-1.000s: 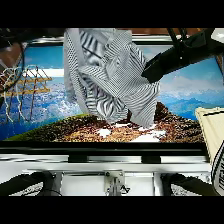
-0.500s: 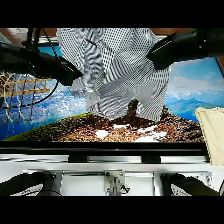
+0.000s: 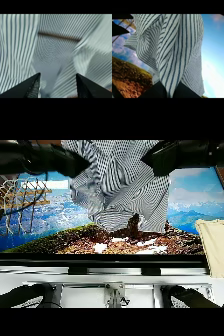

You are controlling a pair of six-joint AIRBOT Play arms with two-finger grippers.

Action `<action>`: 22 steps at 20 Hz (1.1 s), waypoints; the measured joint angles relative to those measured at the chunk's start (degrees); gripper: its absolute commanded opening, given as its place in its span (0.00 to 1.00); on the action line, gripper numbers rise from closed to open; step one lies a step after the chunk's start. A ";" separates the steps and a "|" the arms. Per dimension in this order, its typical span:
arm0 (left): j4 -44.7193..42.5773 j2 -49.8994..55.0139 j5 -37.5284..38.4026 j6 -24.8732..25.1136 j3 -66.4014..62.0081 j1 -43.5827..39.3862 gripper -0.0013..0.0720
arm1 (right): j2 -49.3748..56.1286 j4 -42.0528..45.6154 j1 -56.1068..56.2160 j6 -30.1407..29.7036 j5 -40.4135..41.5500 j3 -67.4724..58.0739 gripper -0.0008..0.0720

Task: Fold the shirts.

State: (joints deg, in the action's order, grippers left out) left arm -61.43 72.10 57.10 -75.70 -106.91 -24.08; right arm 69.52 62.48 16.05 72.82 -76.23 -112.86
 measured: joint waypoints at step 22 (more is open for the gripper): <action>-0.24 -5.64 7.37 0.00 -7.30 4.28 0.47 | -3.72 61.53 -29.99 26.43 9.94 -6.03 0.10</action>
State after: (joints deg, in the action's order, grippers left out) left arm -61.67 66.46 64.47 -75.70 -114.21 -19.79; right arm 65.80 124.01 -13.93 99.24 -66.28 -118.89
